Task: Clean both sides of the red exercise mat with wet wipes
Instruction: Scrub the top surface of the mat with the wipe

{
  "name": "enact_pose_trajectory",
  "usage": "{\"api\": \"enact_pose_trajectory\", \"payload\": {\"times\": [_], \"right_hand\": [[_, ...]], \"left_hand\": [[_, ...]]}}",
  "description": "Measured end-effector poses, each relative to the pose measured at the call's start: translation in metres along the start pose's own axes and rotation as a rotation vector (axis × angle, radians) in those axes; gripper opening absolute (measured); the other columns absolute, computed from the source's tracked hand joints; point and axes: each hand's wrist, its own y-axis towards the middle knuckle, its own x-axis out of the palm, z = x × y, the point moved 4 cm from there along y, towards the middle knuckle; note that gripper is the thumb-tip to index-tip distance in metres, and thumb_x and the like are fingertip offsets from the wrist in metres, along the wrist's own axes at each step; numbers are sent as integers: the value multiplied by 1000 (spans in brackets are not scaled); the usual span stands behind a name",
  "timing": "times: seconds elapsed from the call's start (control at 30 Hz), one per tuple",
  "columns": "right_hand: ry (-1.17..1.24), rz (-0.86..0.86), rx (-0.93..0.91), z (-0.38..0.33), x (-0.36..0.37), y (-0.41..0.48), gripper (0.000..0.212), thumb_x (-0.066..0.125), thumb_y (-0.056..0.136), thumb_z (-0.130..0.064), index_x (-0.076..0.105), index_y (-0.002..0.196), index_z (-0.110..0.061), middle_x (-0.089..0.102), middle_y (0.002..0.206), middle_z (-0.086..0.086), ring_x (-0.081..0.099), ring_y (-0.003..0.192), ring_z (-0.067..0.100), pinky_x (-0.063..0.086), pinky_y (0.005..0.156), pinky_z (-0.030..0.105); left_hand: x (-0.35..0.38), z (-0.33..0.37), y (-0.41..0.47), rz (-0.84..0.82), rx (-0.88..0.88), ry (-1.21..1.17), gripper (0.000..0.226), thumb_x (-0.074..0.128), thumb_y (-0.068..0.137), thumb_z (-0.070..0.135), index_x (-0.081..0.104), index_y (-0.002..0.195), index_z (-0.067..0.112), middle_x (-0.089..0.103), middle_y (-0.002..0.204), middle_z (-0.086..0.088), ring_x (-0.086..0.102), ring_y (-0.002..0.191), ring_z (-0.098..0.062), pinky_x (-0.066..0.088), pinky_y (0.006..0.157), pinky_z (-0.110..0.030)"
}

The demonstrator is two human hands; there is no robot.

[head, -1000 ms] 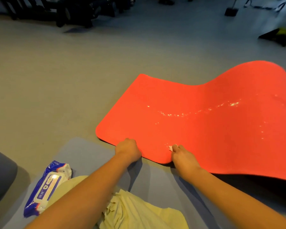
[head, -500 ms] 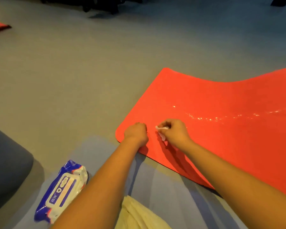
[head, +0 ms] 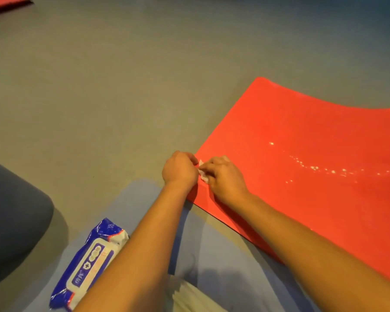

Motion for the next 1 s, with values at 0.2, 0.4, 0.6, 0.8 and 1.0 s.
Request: {"api": "enact_pose_trajectory", "payload": {"times": [0.2,0.4,0.6,0.8,1.0], "right_hand": [[7,-22,-172,-21,8,-40,9,63,88,-14,68,93,-21,60,91,-1,57,87,25,46,71,38],[-40,-5,-153,-1,-13,-40,16,61,84,-14,64,97,-23,62,93,-4,55,90,23,46,74,38],[-31,62,-5,11,-20,-43,15,65,83,-18,69,94,-26,63,95,-6,59,91,23,46,73,37],[-19,-53,-276,-8,-15,-92,12,57,89,-17,66,97,-21,62,99,-3,56,91,24,47,71,37],[-145,71,-17,42,-40,-35,19,54,80,-30,71,89,-26,61,90,-2,58,88,29,47,69,40]], "left_hand": [[1,-1,-9,-71,-28,13,28,61,81,6,76,94,25,76,106,2,70,104,-27,48,80,-29],[10,14,-15,-108,68,20,24,66,83,12,77,100,25,76,104,1,70,101,-27,48,76,-28],[23,9,-13,-173,34,-107,23,69,82,11,77,81,32,79,96,7,73,93,-20,60,84,-35],[34,15,-12,-225,35,-171,26,67,87,6,81,83,27,78,89,5,74,85,-21,63,83,-41],[44,30,-23,-287,32,-234,23,60,71,15,80,74,25,77,75,-4,75,79,-32,64,76,-44]]}}
